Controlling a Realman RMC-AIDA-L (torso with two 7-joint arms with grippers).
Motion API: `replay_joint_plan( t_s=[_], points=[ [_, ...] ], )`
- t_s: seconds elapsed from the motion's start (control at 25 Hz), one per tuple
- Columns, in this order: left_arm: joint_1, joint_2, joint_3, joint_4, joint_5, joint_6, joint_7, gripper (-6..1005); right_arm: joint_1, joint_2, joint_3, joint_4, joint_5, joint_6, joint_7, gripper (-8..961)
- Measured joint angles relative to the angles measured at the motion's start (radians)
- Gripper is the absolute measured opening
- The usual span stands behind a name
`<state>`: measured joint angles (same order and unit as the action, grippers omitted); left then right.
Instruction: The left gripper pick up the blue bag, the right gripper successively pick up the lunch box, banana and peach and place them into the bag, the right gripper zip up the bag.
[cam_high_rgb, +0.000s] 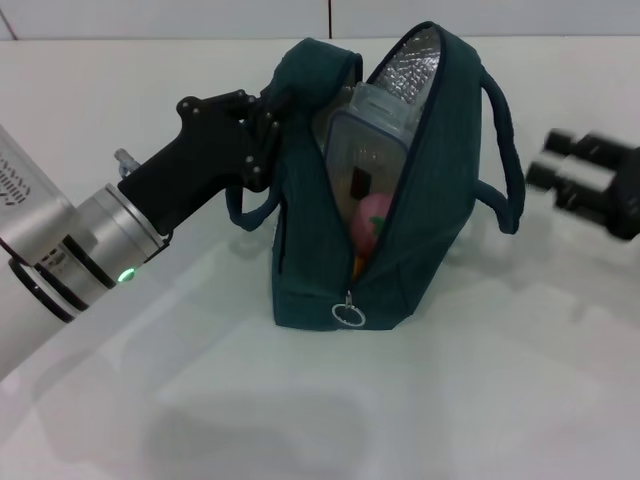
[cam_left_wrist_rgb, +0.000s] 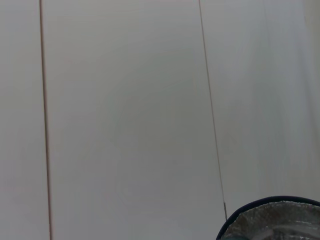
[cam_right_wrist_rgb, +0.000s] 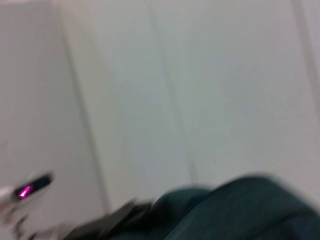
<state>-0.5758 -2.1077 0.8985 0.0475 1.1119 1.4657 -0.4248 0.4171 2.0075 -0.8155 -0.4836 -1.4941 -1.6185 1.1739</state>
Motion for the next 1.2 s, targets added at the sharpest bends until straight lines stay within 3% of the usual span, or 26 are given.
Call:
replay_joint_plan(
  t_s=[0.16,0.28,0.44,0.6,0.92,1.2],
  points=[
    [0.000,0.000,0.001,0.000,0.000,-0.001,0.000,55,-0.013,0.001,0.023,0.026,0.010,-0.082,-0.064,539],
    [0.000,0.000,0.001,0.000,0.000,0.000,0.000,55,-0.002,-0.014,-0.066,0.002,-0.065,-0.159,-0.063,566],
    [-0.004,0.000,0.002,0.000,0.004,0.001,0.000,55,0.030,-0.019,-0.194,-0.030,-0.169,-0.179,-0.017,559],
    [-0.014,0.000,0.003,-0.001,0.010,0.004,0.000,55,0.076,0.009,-0.245,-0.014,-0.242,-0.038,0.035,553],
    [-0.021,0.000,0.004,-0.030,0.011,0.045,0.008,56,0.199,0.020,-0.382,0.111,-0.152,0.122,0.040,543],
    [-0.025,0.000,0.003,-0.040,0.007,0.042,0.011,56,0.233,0.020,-0.470,0.121,-0.097,0.161,0.044,511]
  ],
)
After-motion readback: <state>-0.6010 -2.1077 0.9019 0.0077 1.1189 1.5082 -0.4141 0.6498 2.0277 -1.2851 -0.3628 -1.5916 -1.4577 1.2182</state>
